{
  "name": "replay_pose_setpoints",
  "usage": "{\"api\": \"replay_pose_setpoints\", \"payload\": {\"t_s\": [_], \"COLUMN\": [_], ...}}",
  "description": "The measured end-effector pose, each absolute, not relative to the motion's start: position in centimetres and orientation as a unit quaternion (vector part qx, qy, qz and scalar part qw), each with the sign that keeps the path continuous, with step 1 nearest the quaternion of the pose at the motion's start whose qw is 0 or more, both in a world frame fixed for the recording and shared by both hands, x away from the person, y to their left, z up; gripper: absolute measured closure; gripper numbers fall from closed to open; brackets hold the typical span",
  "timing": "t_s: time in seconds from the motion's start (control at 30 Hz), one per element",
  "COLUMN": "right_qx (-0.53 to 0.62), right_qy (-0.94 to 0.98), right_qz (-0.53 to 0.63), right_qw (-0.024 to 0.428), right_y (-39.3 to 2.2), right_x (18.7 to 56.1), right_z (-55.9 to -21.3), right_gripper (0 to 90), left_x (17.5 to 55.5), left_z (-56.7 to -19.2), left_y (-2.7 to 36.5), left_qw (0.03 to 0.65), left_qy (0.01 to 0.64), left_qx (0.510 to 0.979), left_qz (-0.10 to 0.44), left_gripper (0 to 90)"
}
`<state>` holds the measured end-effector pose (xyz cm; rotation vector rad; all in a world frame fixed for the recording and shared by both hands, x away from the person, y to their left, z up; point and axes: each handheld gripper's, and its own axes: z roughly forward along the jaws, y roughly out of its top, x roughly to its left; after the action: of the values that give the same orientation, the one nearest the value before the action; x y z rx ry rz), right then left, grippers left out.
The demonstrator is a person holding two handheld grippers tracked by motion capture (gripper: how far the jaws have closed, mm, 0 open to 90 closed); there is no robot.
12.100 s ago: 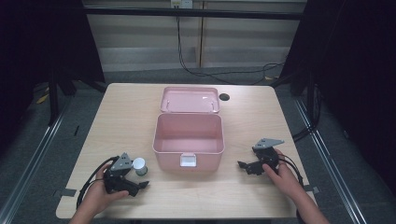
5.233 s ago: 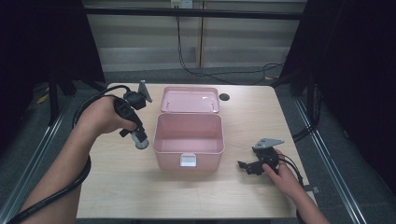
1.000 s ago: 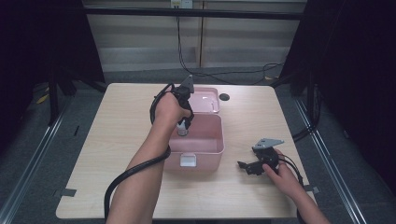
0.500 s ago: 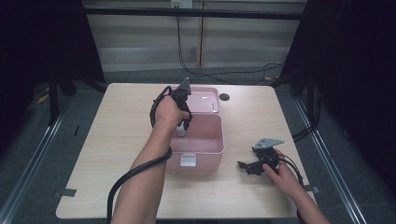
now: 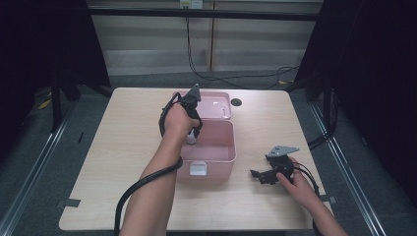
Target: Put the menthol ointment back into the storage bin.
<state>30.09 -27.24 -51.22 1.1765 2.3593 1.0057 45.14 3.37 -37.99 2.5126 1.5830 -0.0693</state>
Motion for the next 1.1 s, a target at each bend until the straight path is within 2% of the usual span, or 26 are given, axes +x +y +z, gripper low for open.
{"api": "replay_pose_setpoints", "payload": {"t_s": [1.1], "right_qx": [0.412], "right_qy": [0.825], "right_qz": [0.352], "right_qw": [0.159], "right_y": [-27.2], "right_x": [30.1], "right_z": [-51.2], "right_gripper": [9.2], "left_x": [45.3], "left_z": [-40.4], "left_y": [3.0], "left_qw": [0.083], "left_qy": [0.532], "left_qx": [0.842], "left_qz": [-0.016], "left_gripper": [50.1]}}
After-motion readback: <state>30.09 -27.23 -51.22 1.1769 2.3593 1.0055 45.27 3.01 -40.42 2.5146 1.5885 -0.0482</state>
